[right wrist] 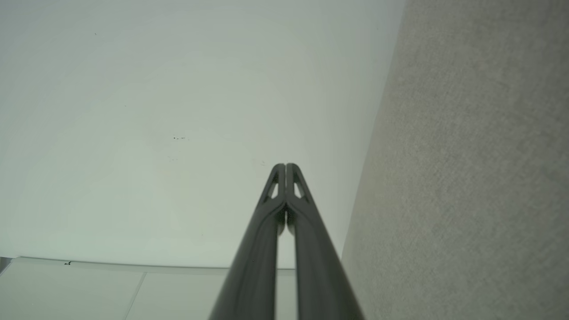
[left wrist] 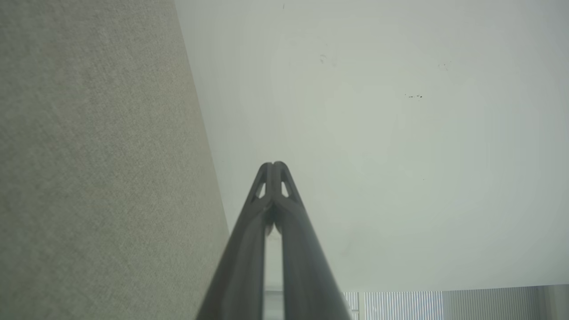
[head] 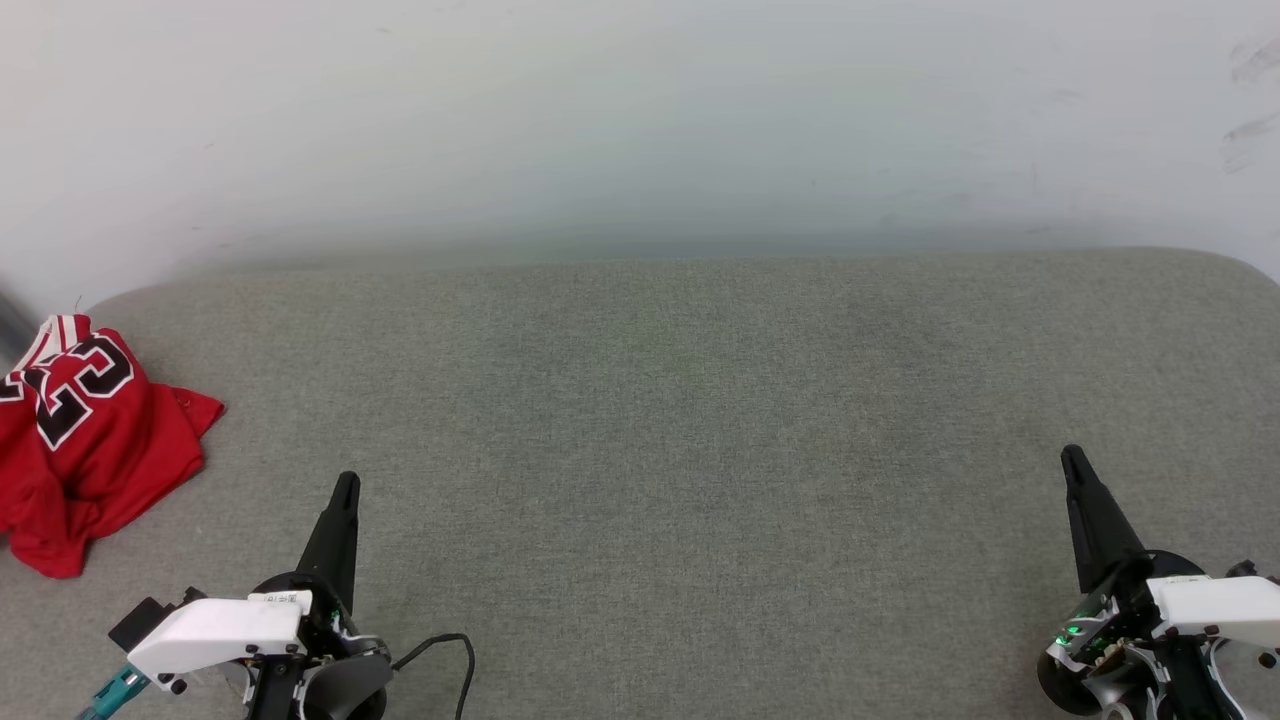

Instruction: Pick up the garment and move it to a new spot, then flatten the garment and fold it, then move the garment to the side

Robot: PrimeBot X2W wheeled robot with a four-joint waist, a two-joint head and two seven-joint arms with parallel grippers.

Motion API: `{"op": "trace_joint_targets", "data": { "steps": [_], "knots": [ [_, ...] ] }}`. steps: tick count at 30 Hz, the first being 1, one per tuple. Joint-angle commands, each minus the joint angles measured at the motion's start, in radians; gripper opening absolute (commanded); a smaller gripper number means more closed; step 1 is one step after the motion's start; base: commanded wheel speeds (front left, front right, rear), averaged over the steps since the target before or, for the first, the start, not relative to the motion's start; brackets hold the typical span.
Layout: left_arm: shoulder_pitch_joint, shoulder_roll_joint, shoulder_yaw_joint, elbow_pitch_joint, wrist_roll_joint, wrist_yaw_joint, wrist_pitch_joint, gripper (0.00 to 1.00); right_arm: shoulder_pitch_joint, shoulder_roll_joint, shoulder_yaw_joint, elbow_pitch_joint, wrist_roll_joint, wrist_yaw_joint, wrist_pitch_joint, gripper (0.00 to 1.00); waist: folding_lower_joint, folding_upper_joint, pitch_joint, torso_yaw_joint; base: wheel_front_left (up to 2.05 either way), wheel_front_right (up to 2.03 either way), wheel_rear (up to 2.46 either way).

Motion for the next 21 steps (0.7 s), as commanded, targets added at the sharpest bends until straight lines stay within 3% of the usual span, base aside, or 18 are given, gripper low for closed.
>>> {"op": "trace_joint_targets", "data": {
  "steps": [1, 11, 12, 21],
  "knots": [
    [-0.009, -0.001, 0.004, 0.001, 0.003, -0.003, 0.005, 0.00, -0.010, 0.003, 0.000, 0.001, -0.005, 0.000, 0.001, 0.00, 0.0000, -0.0001, 0.000, 0.000, 0.00, 0.00, 0.00],
    [-0.009, -0.001, 0.003, 0.001, 0.003, -0.003, 0.004, 0.00, -0.010, 0.003, 0.000, 0.001, -0.005, 0.000, 0.000, 0.00, 0.0000, -0.0001, 0.000, 0.000, 0.00, 0.00, 0.00],
    [0.000, 0.000, 0.000, 0.000, 0.000, 0.000, 0.001, 1.00, 0.000, 0.000, 0.000, 0.000, 0.000, 0.000, 0.000, 1.00, 0.0000, -0.0001, 0.000, 0.000, 0.00, 0.00, 0.00],
    [0.038, -0.004, -0.016, 0.016, 0.024, 0.001, -0.029, 1.00, 0.037, 0.001, 0.021, 0.014, -0.009, 0.000, -0.030, 1.00, 0.0000, -0.0001, 0.001, -0.001, 0.00, 0.00, 0.00]
  ]
}}
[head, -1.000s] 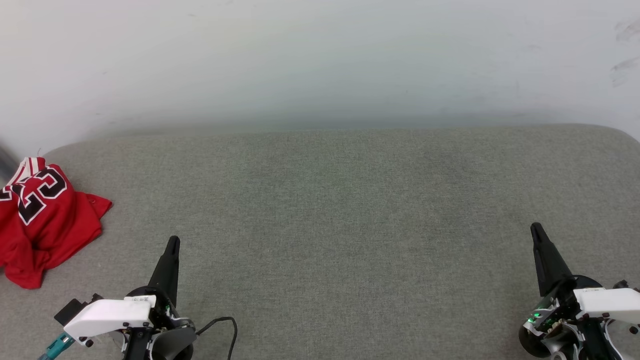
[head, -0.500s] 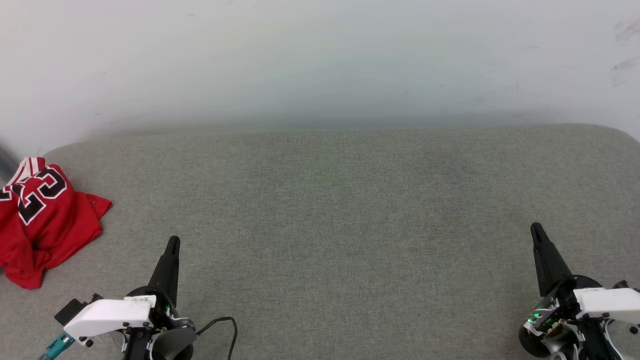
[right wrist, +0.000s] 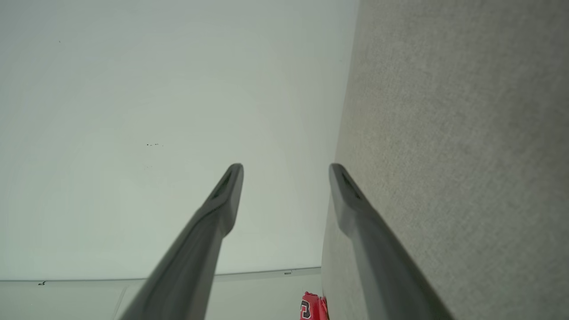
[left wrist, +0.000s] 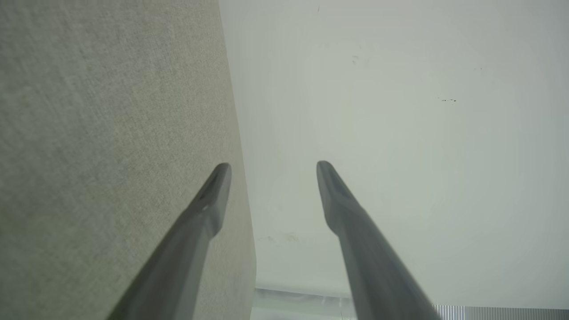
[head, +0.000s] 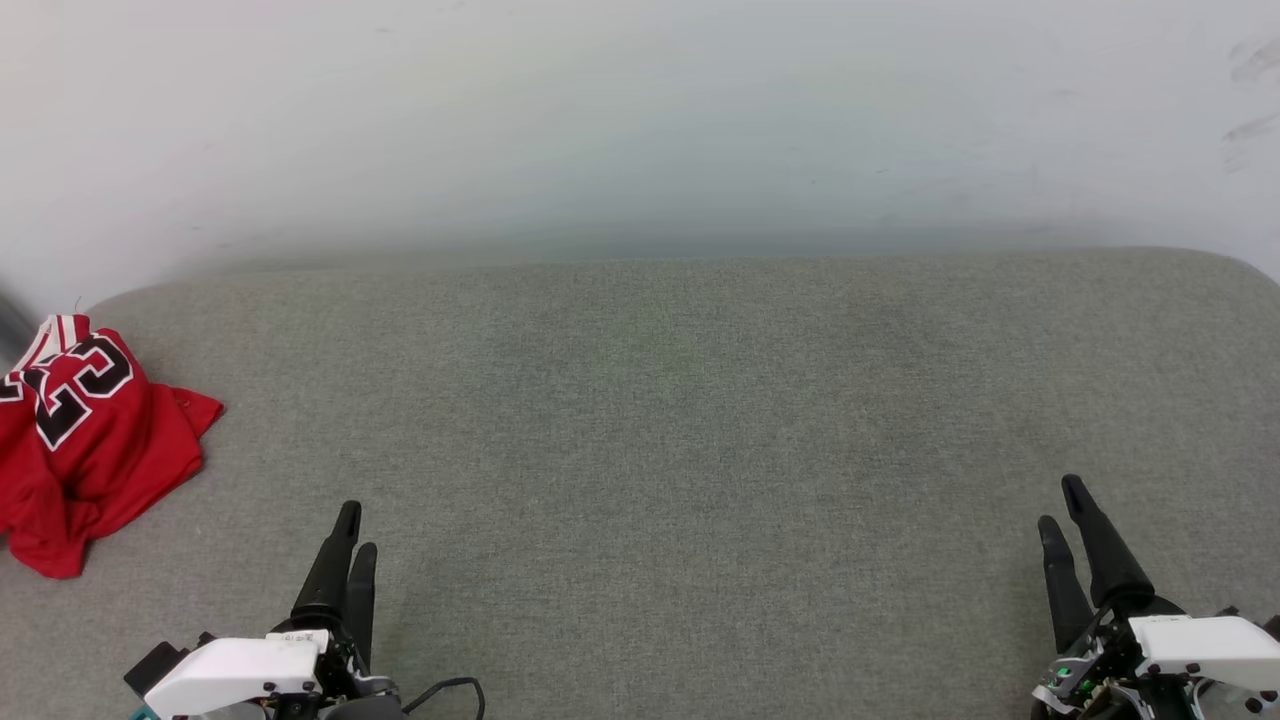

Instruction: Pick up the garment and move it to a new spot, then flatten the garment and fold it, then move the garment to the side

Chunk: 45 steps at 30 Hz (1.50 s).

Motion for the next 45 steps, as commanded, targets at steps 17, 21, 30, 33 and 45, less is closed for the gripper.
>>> {"op": "trace_joint_targets", "data": {
  "steps": [17, 21, 30, 33, 45],
  "knots": [
    [0.014, 0.004, 0.032, -0.045, 0.158, -0.001, -0.086, 1.00, 0.004, 0.000, 0.018, -0.037, -0.153, 0.002, -0.088, 1.00, 0.0000, 0.0000, 0.001, -0.004, 0.00, 0.00, 0.00],
    [0.017, 0.004, 0.059, -0.055, 0.228, -0.001, -0.102, 1.00, 0.000, 0.000, 0.010, -0.046, -0.245, 0.002, -0.104, 1.00, 0.0000, 0.0000, 0.003, -0.005, 0.00, 0.00, 0.00],
    [0.019, 0.004, 0.086, -0.108, 0.358, 0.008, -0.137, 1.00, -0.003, 0.000, -0.002, -0.125, -0.526, 0.002, -0.139, 1.00, 0.0000, 0.0000, 0.009, -0.006, 0.00, 0.00, 0.00],
    [0.026, 0.004, 0.083, -0.146, 0.443, 0.013, -0.147, 1.00, -0.002, 0.000, -0.004, -0.149, -0.608, 0.002, -0.150, 1.00, 0.0000, 0.0000, 0.011, -0.006, 0.00, 0.00, 0.00],
    [0.059, 0.005, 0.025, -0.272, 0.643, 0.057, -0.185, 1.00, 0.015, 0.000, 0.034, -0.225, -0.888, 0.002, -0.186, 1.00, 0.0000, 0.0000, 0.014, -0.010, 0.00, 0.00, 0.00]
  ]
}}
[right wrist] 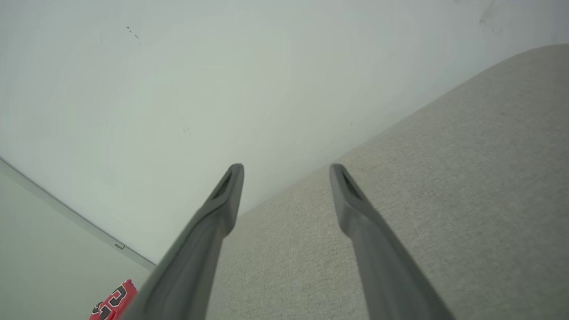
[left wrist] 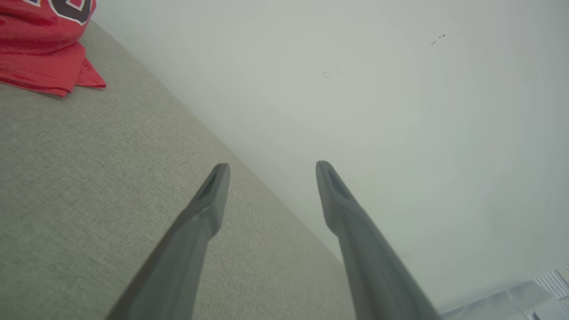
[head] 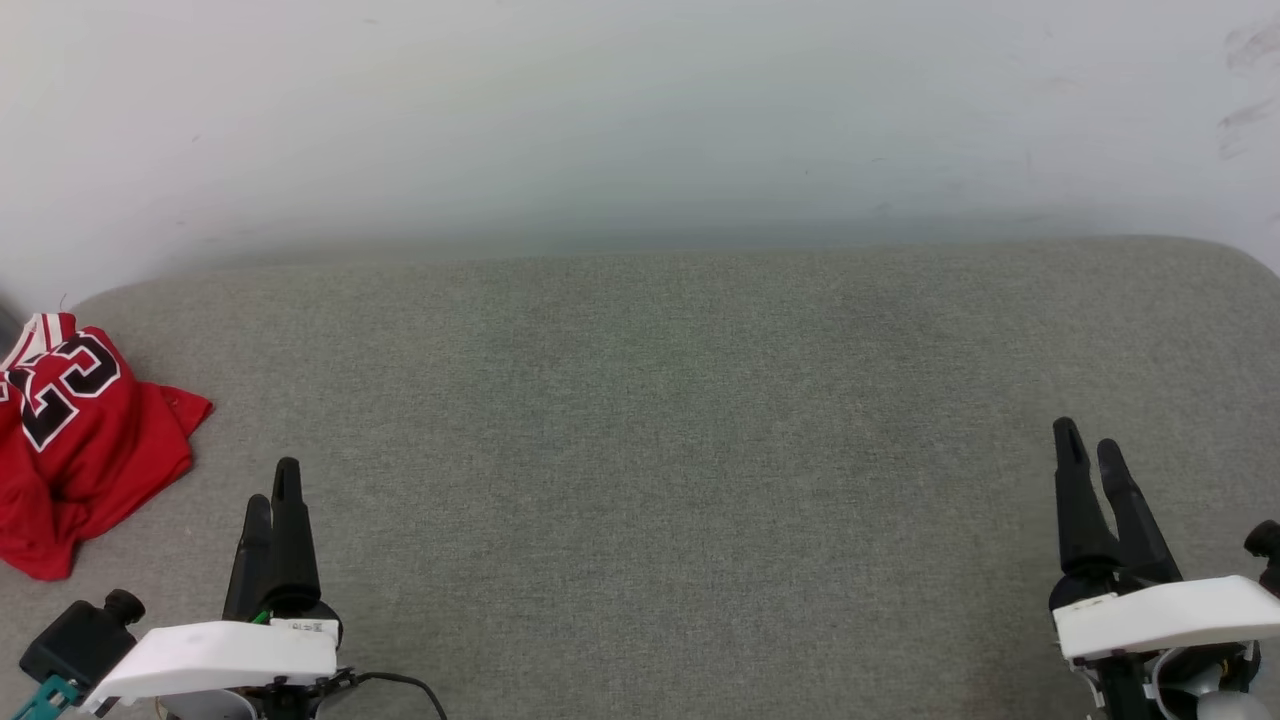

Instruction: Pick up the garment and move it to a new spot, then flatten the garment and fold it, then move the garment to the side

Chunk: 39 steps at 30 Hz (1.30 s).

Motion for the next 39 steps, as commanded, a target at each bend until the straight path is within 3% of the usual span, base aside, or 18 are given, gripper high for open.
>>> {"op": "trace_joint_targets", "data": {
  "steps": [1, 6, 21, 39],
  "knots": [
    [0.001, 0.004, -0.005, -0.023, 0.031, 0.004, -0.010, 1.00, 0.001, -0.002, 0.008, -0.020, -0.042, 0.002, -0.008, 1.00, 0.0000, 0.0000, 0.000, 0.000, 0.00, 0.00, 0.00],
    [0.009, 0.004, -0.041, -0.063, 0.156, -0.009, -0.026, 1.00, 0.009, -0.002, 0.036, -0.040, -0.140, 0.002, -0.023, 1.00, 0.0000, 0.0000, 0.002, -0.003, 0.00, 0.00, 0.00],
    [0.010, 0.020, -0.212, -0.137, 0.528, 0.073, -0.068, 1.00, 0.018, -0.002, 0.059, -0.072, -0.377, 0.002, -0.065, 1.00, 0.0000, 0.0000, 0.012, -0.002, 0.00, 0.00, 0.00],
    [-0.001, 0.154, -0.461, -0.129, 0.715, 0.287, -0.111, 1.00, 0.030, -0.002, 0.073, -0.059, -0.594, 0.002, -0.109, 1.00, 0.0000, 0.0000, 0.007, -0.010, 0.00, 0.00, 0.00]
  ]
}}
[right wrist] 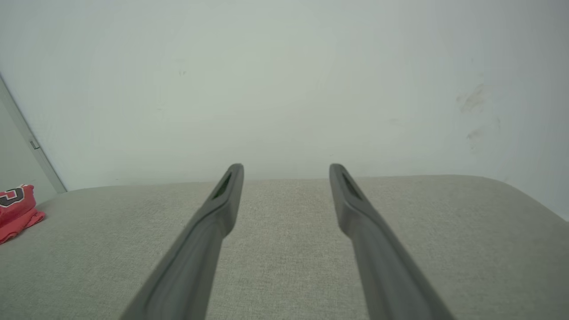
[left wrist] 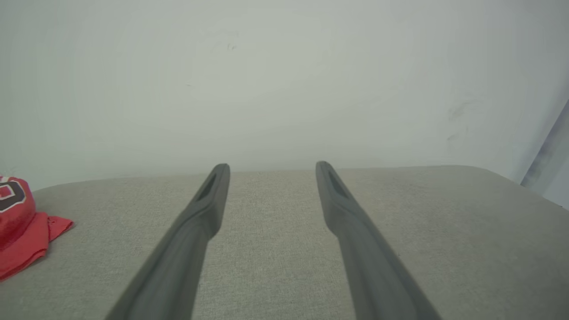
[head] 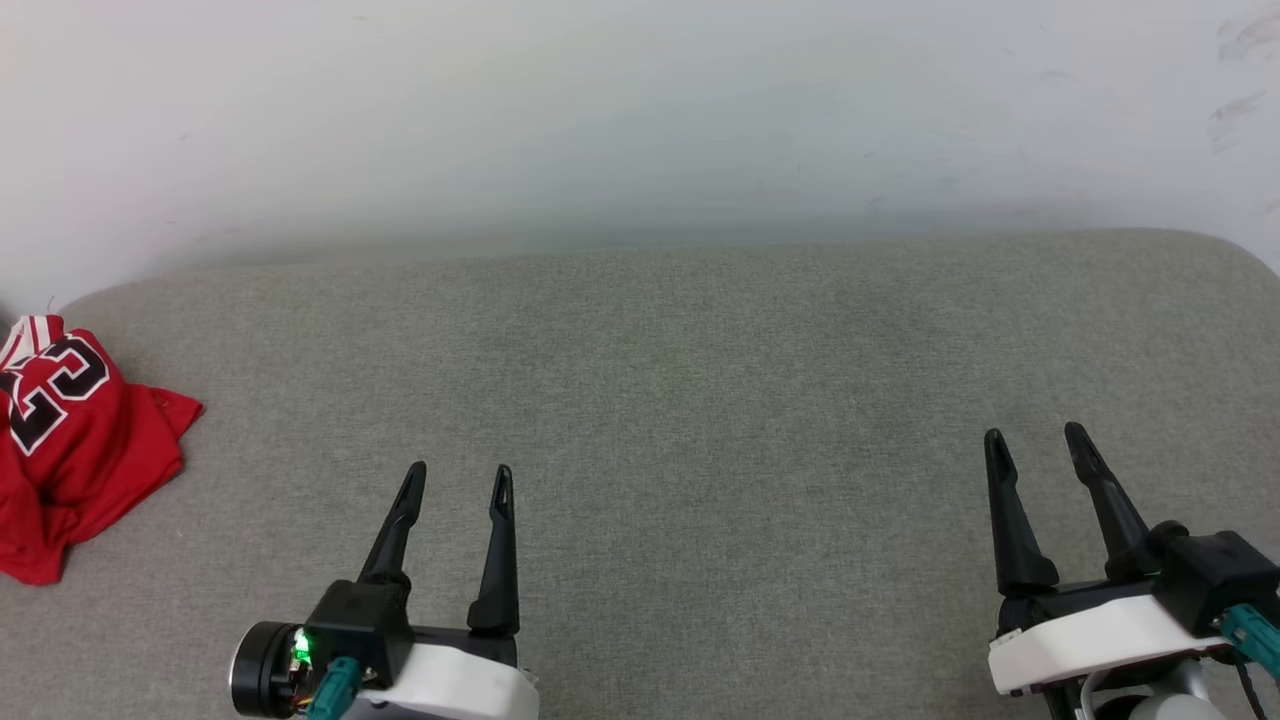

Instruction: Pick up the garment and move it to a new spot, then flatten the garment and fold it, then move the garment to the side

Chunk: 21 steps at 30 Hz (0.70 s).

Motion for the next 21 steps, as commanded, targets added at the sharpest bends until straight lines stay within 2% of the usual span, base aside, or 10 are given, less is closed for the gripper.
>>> {"op": "trace_joint_targets", "data": {
  "steps": [1, 4, 7, 12, 21],
  "knots": [
    [-0.015, 0.014, -0.015, -0.008, 0.024, 0.018, -0.011, 1.00, 0.004, -0.001, 0.002, -0.008, -0.031, 0.002, -0.010, 1.00, 0.0000, 0.0000, 0.000, -0.001, 0.00, 0.00, 0.00],
    [-0.016, 0.022, -0.038, -0.002, 0.038, 0.040, -0.017, 1.00, 0.008, -0.001, 0.006, -0.008, -0.055, 0.002, -0.016, 1.00, 0.0000, 0.0000, 0.000, -0.002, 0.00, 0.00, 0.00],
    [-0.003, 0.005, -0.019, -0.008, 0.019, 0.057, -0.022, 1.00, 0.011, -0.001, 0.009, -0.010, -0.071, 0.002, -0.023, 1.00, 0.0000, 0.0000, 0.001, -0.001, 0.00, 0.00, 0.00],
    [0.022, -0.023, 0.026, 0.002, 0.010, -0.004, -0.033, 1.00, 0.018, -0.001, 0.023, -0.002, -0.082, 0.002, -0.034, 1.00, 0.0000, 0.0000, 0.000, -0.002, 0.00, 0.00, 0.00],
    [0.066, -0.104, 0.146, 0.042, 0.045, -0.179, -0.051, 1.00, 0.026, -0.001, 0.008, 0.022, -0.010, 0.001, -0.050, 1.00, 0.0000, 0.0000, -0.001, -0.003, 0.00, 0.00, 0.00]
  ]
}}
